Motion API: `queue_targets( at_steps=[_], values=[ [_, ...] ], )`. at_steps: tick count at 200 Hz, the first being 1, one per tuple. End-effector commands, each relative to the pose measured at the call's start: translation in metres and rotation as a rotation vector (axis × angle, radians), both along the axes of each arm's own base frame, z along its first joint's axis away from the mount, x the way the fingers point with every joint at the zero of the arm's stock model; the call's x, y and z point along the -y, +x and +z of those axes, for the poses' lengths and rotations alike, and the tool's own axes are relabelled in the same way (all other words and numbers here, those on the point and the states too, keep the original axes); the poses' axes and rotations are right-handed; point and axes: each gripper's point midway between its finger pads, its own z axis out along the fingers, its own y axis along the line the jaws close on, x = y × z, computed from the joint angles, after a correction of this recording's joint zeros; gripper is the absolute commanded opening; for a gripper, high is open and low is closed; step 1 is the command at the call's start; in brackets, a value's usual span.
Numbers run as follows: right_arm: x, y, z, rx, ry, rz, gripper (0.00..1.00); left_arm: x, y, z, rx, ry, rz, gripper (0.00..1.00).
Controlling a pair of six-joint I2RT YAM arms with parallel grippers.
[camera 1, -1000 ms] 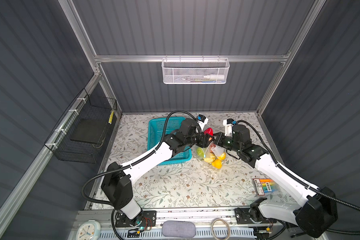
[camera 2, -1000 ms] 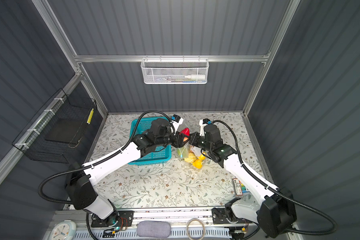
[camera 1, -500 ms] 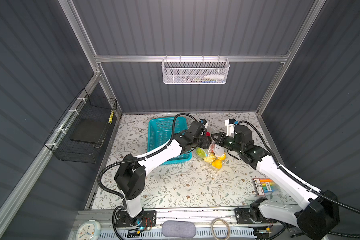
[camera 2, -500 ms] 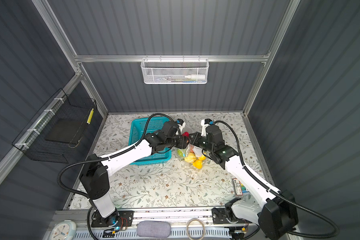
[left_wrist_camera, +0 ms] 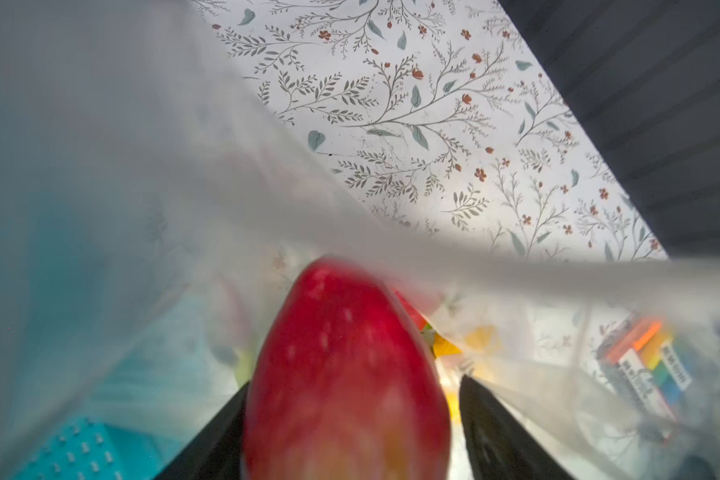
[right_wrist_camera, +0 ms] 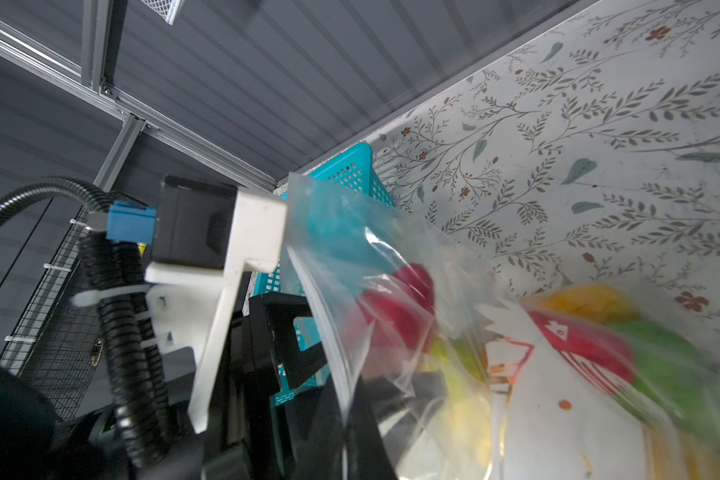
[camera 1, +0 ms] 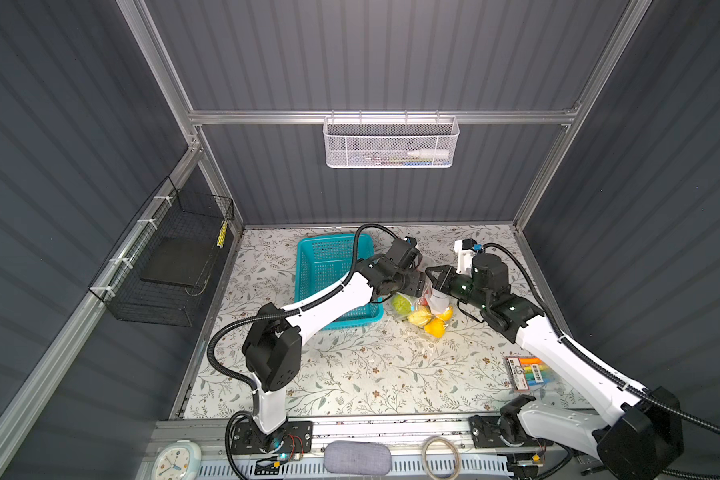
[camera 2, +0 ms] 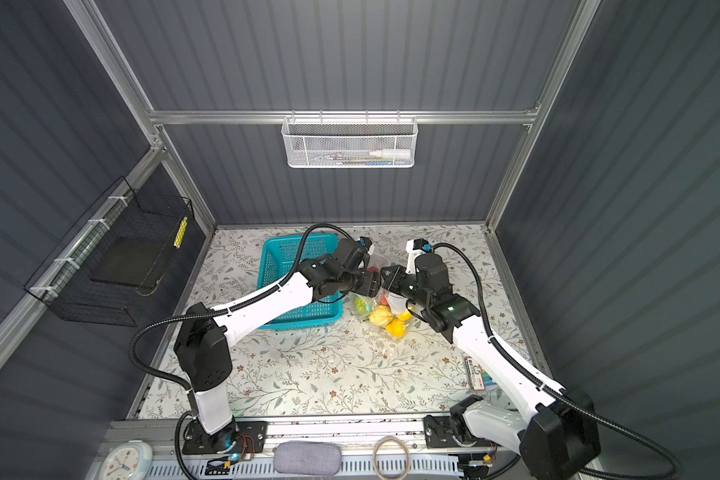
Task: Place the food in the zip-top bag and seal the zipper
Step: 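Lower the red pepper into the bag and open the left gripper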
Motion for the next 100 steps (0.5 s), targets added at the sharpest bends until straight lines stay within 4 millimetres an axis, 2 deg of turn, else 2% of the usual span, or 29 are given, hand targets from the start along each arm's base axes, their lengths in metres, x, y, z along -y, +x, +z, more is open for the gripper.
queue_targets(
  at_steps=[1, 17, 32, 62, 66, 100],
  values=[
    [-0.006, -0.005, 0.006, 0.034, 0.010, 0.035, 0.00, 0.014, -0.007, 0.028, 0.003, -0.060, -0.036, 0.86],
    [-0.005, -0.004, 0.004, 0.029, 0.001, 0.030, 0.00, 0.019, -0.008, 0.044, -0.002, -0.099, -0.047, 0.89],
    [-0.004, -0.005, 0.004, 0.028, -0.008, 0.030, 0.00, 0.022, -0.010, 0.059, 0.008, -0.134, -0.054, 0.99],
    [0.000, -0.004, 0.003, 0.033, -0.021, 0.012, 0.00, 0.025, -0.014, 0.091, 0.049, -0.222, -0.077, 1.00],
    [0.003, -0.008, 0.013, 0.061, -0.012, 0.005, 0.00, 0.025, -0.015, 0.095, 0.056, -0.234, -0.081, 1.00],
    [0.007, -0.007, 0.024, 0.075, -0.034, -0.005, 0.00, 0.024, -0.032, 0.137, 0.145, -0.321, -0.188, 1.00]
  ],
)
